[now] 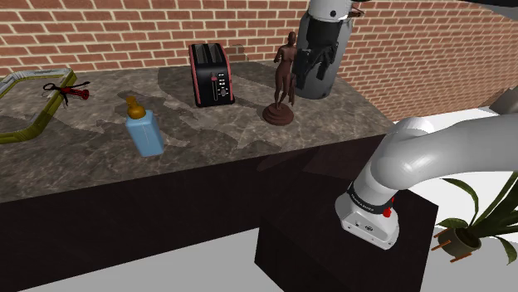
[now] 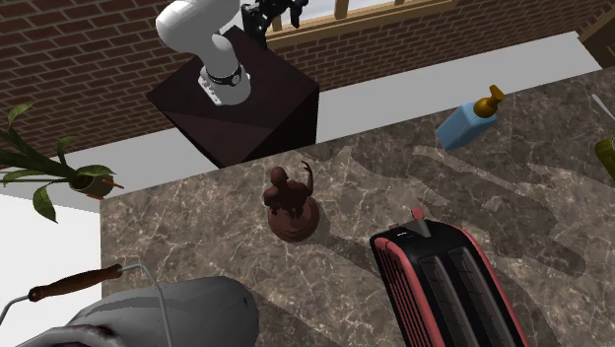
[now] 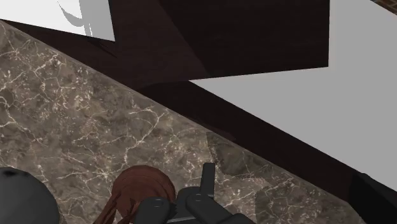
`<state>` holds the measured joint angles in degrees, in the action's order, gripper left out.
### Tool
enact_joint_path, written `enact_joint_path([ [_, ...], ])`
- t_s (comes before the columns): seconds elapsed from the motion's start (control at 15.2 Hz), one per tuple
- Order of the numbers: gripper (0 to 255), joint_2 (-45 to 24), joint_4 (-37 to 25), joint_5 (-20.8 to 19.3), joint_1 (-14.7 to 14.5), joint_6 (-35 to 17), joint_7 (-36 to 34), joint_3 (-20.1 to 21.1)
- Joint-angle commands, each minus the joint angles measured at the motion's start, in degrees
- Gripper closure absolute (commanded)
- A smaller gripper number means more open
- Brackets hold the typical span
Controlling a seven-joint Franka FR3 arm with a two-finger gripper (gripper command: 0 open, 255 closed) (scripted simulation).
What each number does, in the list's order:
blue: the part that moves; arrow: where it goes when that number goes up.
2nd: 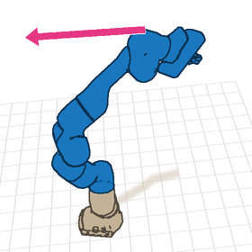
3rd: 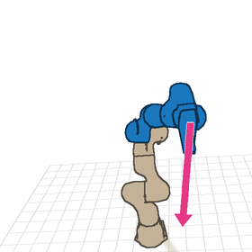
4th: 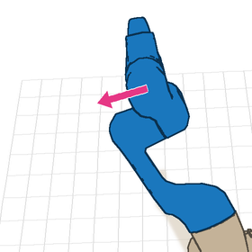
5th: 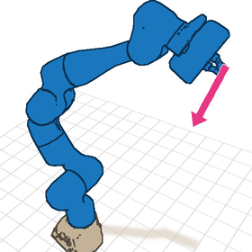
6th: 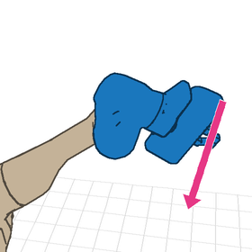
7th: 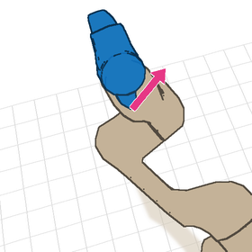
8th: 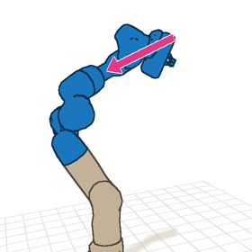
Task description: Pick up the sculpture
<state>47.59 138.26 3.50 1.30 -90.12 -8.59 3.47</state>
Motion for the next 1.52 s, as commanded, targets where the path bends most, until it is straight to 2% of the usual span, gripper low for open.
enact_joint_path([
  [0.0, 0, 0.0, 0.0, 0.0, 0.0, 0.0, 0.0, 0.0],
  [0.46, 0, 1.18, 9.96, -5.27, 1.75, -15.1, 11.81, -8.5],
  [0.92, 0, -4.83, 14.71, -8.83, 2.73, -32.2, 24.21, -18.68],
  [1.19, 0, -11.31, 14.69, -8.7, 1.4, -42.16, 32.21, -25.45],
  [1.45, 0, -19.21, 12.62, -5.36, -2.68, -51.29, 41.87, -33.49],
])
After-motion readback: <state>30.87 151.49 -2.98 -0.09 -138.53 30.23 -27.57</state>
